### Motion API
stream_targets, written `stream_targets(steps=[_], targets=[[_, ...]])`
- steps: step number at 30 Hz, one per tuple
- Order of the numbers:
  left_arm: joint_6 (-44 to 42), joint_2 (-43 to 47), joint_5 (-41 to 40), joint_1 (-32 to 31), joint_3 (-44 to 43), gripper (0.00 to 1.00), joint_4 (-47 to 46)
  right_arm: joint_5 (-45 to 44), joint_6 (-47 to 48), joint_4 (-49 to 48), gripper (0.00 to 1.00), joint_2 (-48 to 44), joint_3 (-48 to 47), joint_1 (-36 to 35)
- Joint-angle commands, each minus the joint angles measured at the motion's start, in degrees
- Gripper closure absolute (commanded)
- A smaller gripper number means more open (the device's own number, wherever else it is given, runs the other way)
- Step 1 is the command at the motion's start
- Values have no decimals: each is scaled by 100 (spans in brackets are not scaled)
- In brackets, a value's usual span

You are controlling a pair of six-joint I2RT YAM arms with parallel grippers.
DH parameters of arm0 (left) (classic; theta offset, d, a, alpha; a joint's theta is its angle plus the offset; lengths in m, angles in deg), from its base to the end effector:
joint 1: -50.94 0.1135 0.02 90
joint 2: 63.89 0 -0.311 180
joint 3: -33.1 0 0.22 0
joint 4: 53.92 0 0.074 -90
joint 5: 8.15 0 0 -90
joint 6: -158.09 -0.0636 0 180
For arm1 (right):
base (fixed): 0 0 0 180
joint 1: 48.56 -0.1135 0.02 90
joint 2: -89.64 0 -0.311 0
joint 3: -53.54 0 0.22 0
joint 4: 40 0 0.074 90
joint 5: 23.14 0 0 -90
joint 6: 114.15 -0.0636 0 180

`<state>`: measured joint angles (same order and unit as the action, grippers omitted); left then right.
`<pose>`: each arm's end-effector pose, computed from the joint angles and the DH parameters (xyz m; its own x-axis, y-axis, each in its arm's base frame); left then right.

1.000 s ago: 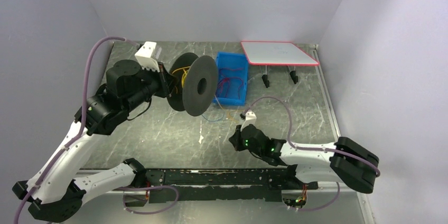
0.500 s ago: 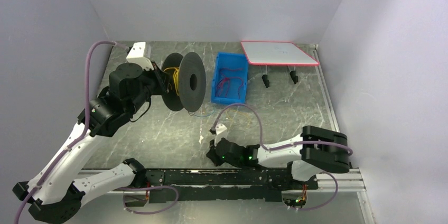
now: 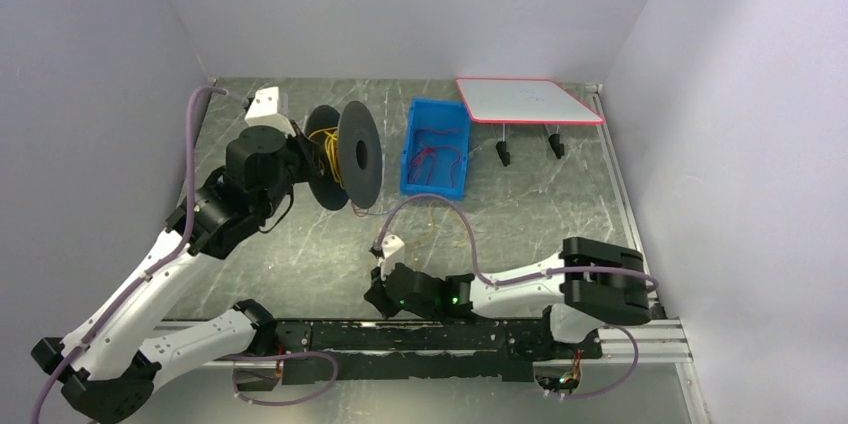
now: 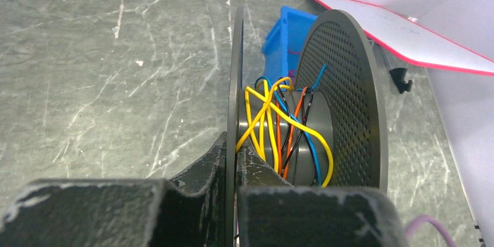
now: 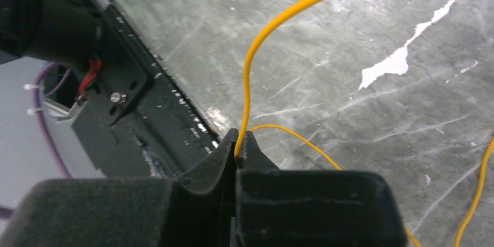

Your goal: Wrap the cables

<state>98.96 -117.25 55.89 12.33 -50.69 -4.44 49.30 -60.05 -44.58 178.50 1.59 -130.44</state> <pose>0.1331 -0.0707 0.4317 -0.3409 -0.3181 -0.8846 0.0732 0.9292 -0.3624 0.0619 0.2977 0.2203 -0.5935 -0.2019 -0.7791 -0.6911 0.6240 0.3648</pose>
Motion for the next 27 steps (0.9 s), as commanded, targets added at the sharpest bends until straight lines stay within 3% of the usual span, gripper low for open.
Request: stream_targets(steps=[1,17,22,27], targets=[[184,25,-511,34,96,93,-711,-141,47,232,100,-491,-97,-178],[271,-144,-680,29,794,93,-746,771,776,-935,100,-1876,-81,-293],[311,-247,-624,29,899,93,-676,854,1074,-578,100,-1852,-676,-293],[279,-343,-640,20,1035,93,-622,532,1499,398,100,-1845,-1455,-284]])
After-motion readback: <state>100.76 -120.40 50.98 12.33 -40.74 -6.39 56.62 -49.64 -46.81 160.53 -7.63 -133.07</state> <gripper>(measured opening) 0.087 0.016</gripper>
